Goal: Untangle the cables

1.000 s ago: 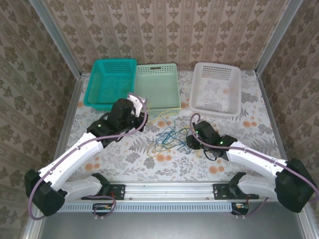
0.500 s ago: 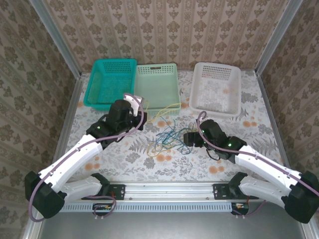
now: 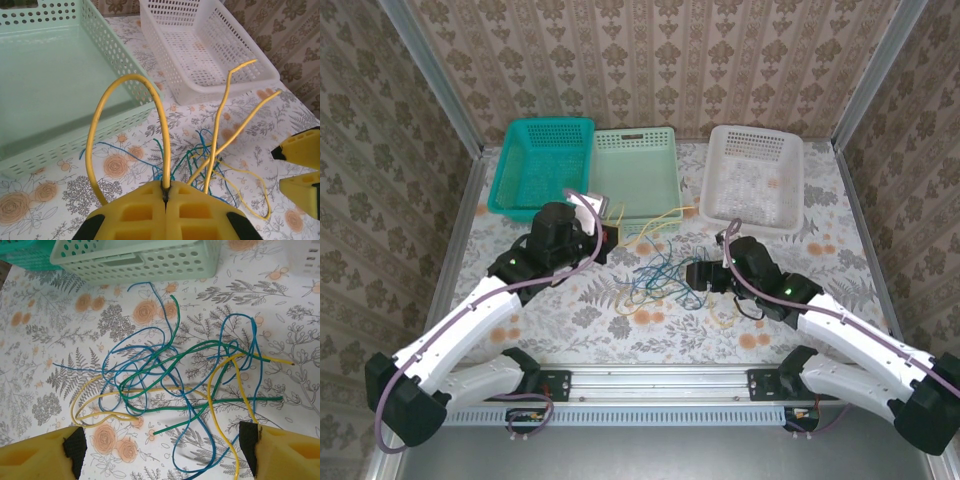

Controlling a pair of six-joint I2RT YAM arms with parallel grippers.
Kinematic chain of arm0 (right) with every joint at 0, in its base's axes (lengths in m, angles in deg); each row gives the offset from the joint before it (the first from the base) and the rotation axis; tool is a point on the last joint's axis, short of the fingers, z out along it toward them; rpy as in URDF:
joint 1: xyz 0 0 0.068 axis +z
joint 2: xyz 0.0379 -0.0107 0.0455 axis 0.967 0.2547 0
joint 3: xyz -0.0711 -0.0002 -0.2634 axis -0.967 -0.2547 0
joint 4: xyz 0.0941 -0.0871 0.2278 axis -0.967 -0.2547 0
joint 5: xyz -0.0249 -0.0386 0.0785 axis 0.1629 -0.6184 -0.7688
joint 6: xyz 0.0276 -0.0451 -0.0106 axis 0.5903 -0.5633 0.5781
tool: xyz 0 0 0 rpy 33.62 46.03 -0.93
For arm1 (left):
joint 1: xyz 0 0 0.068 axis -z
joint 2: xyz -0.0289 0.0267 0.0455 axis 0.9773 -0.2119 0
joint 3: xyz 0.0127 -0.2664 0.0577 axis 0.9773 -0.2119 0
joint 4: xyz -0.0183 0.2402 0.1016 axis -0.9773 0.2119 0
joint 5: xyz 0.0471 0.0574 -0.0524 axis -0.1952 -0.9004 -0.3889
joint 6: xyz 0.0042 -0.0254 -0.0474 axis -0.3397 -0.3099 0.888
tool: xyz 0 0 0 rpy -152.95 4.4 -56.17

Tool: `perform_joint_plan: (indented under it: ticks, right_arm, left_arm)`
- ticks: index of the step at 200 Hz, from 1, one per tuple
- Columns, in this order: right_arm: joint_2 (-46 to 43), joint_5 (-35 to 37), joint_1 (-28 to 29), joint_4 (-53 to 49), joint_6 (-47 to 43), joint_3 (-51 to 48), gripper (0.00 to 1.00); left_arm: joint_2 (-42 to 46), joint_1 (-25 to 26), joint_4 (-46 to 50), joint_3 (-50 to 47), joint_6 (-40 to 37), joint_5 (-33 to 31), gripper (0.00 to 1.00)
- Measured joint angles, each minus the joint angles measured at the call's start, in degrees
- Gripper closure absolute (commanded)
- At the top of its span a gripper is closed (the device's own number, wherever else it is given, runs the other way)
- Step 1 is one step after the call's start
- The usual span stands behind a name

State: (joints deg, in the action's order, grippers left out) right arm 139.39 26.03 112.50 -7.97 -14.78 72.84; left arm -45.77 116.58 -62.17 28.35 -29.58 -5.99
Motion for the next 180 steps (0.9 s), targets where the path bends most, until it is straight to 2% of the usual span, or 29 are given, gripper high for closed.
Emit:
perform_joint_plan:
  ticks: [26,68,111,180]
  right_arm:
    - [-2.67,-3.5,-3.54,3.8,2.32,-0.42,0.23]
    - [-4.9,-11.72,-12.09,13.07,8.13,-3.56,0.23]
    - [-2.54,-16.2,-12.46,20.26,12.37,-3.98,0.26]
    - [1.46,-17.31,-12.48,27.85,17.11,-4.15,0.34]
  left_arm:
    - [1.4,0.0,-0.07,-1.22,-1.38,0.92,1.0]
    - [4.31,0.0,-1.46,-4.55,-3.67,3.89,1.0]
    - [5.75,0.11,-3.15,-6.45,-4.68,5.92,1.0]
    - [5.75,2.01,-5.03,-6.47,-5.81,6.91,1.0]
